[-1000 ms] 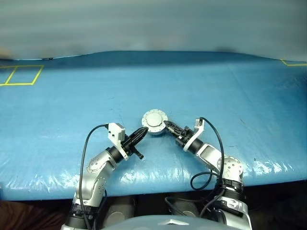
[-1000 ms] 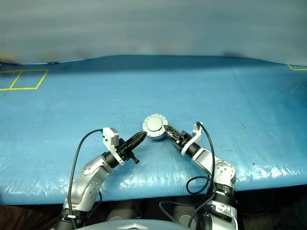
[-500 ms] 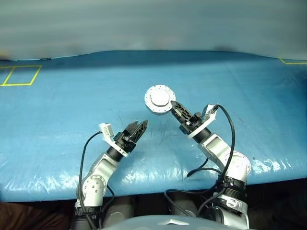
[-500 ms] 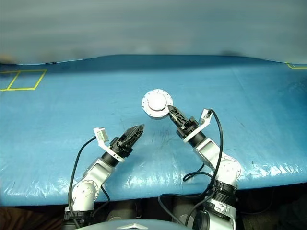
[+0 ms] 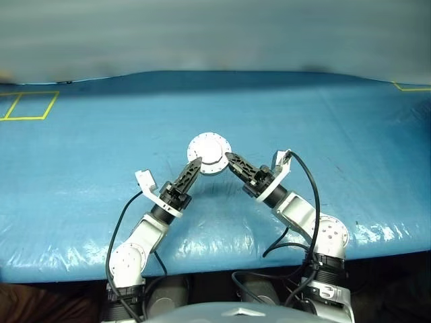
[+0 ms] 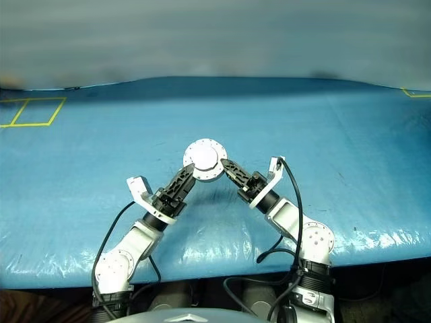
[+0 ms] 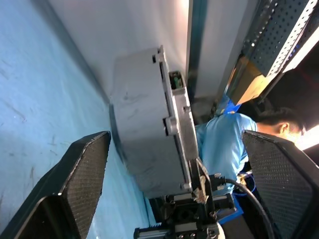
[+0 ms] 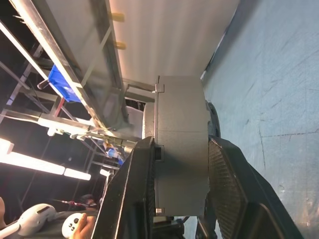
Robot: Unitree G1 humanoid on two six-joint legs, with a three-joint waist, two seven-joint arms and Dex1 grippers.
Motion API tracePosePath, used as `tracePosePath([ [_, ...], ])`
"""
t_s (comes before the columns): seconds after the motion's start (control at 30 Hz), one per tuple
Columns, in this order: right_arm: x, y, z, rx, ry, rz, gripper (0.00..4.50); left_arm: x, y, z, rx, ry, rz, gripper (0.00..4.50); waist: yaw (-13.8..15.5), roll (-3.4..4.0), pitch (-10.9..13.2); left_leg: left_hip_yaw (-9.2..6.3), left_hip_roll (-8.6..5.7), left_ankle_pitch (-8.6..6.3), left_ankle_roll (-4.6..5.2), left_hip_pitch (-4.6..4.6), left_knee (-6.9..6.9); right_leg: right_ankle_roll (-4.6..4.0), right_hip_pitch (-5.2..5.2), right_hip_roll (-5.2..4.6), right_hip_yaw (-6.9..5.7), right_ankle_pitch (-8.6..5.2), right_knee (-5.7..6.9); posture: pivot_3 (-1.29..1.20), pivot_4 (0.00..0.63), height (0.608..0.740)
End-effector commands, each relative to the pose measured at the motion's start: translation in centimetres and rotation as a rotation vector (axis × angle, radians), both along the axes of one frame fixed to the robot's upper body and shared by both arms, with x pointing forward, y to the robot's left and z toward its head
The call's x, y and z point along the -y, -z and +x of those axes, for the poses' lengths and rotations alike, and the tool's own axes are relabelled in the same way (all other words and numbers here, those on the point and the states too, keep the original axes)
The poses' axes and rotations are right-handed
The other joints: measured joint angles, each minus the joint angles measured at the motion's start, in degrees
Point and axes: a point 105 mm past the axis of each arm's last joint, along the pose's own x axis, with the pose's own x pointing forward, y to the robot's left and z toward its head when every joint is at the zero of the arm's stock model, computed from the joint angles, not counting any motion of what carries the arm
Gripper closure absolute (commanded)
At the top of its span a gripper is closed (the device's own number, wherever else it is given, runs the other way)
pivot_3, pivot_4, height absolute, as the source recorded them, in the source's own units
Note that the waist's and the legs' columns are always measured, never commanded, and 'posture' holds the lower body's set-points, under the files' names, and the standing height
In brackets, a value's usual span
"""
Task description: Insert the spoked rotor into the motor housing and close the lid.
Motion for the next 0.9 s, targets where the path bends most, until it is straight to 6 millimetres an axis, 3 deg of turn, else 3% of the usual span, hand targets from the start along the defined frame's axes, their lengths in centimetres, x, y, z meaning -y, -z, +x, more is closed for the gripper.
tracePosePath([
  [0.03,-1.1,-3.2,-1.3,0.132,-0.07,0.077,3.31,0.4,-0.3,0.9,-0.006,-0.022,-0.06,0.04,0.11,-0.01,0.0,0.0,0.0,0.0,0.0,0.0,0.0,0.0,0.0,0.0,0.0,0.0,0.0,0.0,0.15,0.74],
  [0.33,-2.0,-4.0,-2.3,0.167,-0.122,0.089,3.31,1.4,0.2,1.7,-0.017,0.0,-0.078,0.04,0.3,-0.05,0.03,0.01,-0.04,0.0,0.0,-0.07,0.07,0.02,0.01,0.0,0.0,0.02,-0.04,0.0,0.15,0.74],
  [0.67,-2.3,-3.6,-2.2,0.147,-0.123,0.088,3.31,2.2,0.3,1.2,0.015,0.049,-0.061,0.04,0.25,-0.05,0.03,0.01,-0.04,0.0,0.01,-0.07,0.07,0.01,0.0,0.0,0.0,0.02,-0.04,0.0,0.15,0.74],
  [0.77,-2.3,-3.4,-2.1,0.142,-0.119,0.086,3.31,2.3,0.1,0.8,0.044,0.06,-0.075,0.66,0.27,-0.05,0.03,0.01,-0.04,0.0,0.01,-0.08,0.07,0.01,0.0,0.0,0.0,0.02,-0.04,0.0,0.15,0.74],
  [0.9,-2.3,-3.3,-1.9,0.134,-0.108,0.08,3.31,2.2,-0.2,0.6,0.061,0.06,-0.093,1.93,0.2,-0.05,0.03,0.0,-0.03,0.0,0.01,-0.08,0.06,0.01,-0.01,0.0,0.0,0.02,-0.04,0.0,0.15,0.74],
])
